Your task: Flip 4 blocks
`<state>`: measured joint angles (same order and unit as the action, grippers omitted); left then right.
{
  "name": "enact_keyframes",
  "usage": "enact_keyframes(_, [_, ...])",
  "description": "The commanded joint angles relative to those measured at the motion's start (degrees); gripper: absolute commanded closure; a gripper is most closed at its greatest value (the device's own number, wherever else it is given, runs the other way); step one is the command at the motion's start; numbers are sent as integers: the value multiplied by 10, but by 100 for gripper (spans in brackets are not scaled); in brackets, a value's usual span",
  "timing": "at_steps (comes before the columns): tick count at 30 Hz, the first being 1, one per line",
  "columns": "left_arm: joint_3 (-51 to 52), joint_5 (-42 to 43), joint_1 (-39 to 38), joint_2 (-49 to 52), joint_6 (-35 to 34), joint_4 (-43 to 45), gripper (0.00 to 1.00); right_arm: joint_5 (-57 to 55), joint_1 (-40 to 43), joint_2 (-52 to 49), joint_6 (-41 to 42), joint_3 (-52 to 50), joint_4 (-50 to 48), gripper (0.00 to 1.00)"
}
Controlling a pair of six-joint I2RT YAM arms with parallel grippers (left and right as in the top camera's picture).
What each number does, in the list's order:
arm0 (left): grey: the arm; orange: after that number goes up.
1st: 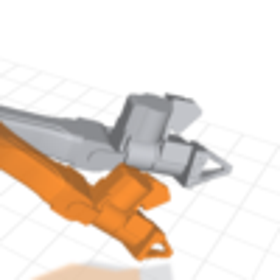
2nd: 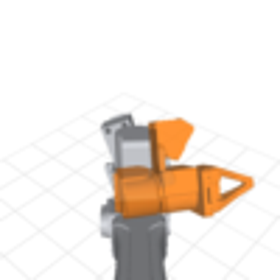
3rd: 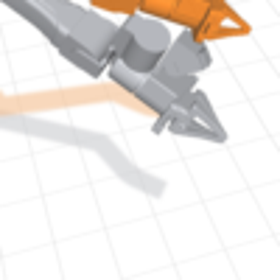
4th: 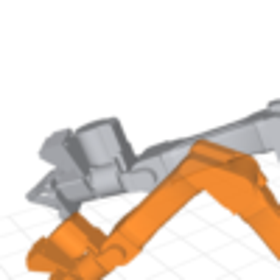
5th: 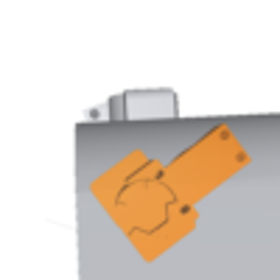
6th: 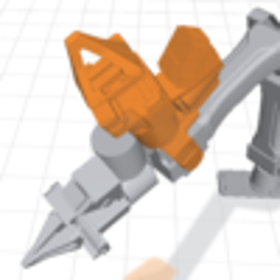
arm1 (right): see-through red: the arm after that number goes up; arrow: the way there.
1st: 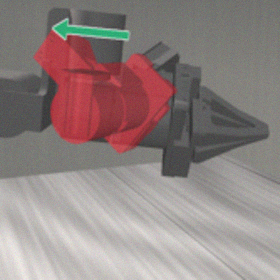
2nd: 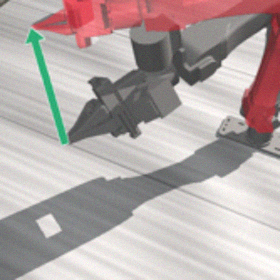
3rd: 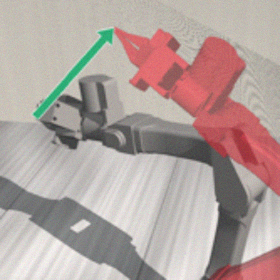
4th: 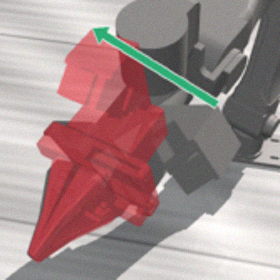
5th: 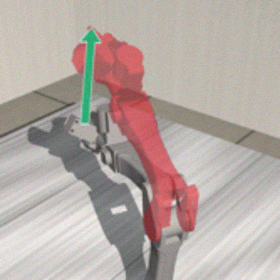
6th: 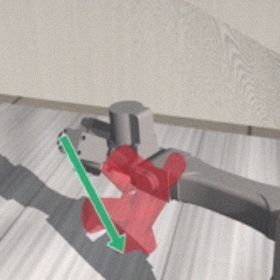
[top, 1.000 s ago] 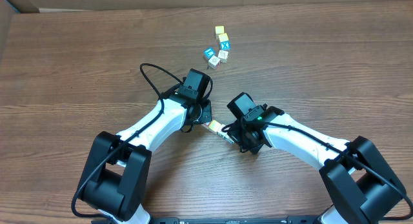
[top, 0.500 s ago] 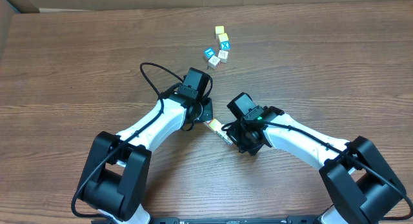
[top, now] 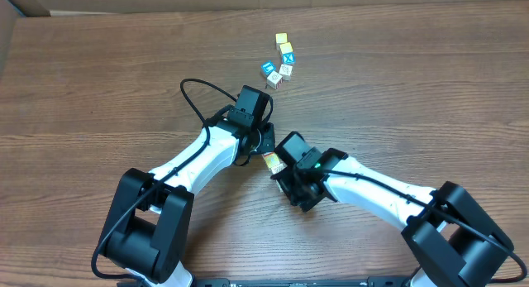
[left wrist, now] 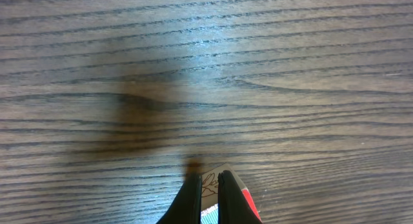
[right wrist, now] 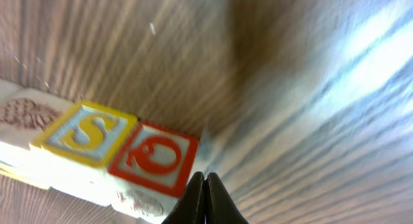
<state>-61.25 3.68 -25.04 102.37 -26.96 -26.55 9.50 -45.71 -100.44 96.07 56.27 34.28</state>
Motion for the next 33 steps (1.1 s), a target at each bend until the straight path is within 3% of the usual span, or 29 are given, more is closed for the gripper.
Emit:
enact_keyframes(1, [-13, 9, -1, 11, 8, 1, 96, -20, -16, 17, 72, 3, -6, 96])
enact_keyframes(14, [-13, 7, -1, 11, 8, 5, 96, -19, -31, 18, 87, 3, -7, 96])
enact_keyframes(21, [-13, 3, 0, 11, 9, 8, 96, -20, -31, 30, 24, 5, 8, 96])
enact_keyframes(33, [-13, 3, 0, 11, 9, 15, 96, -86, -31, 25, 25, 3, 11, 96])
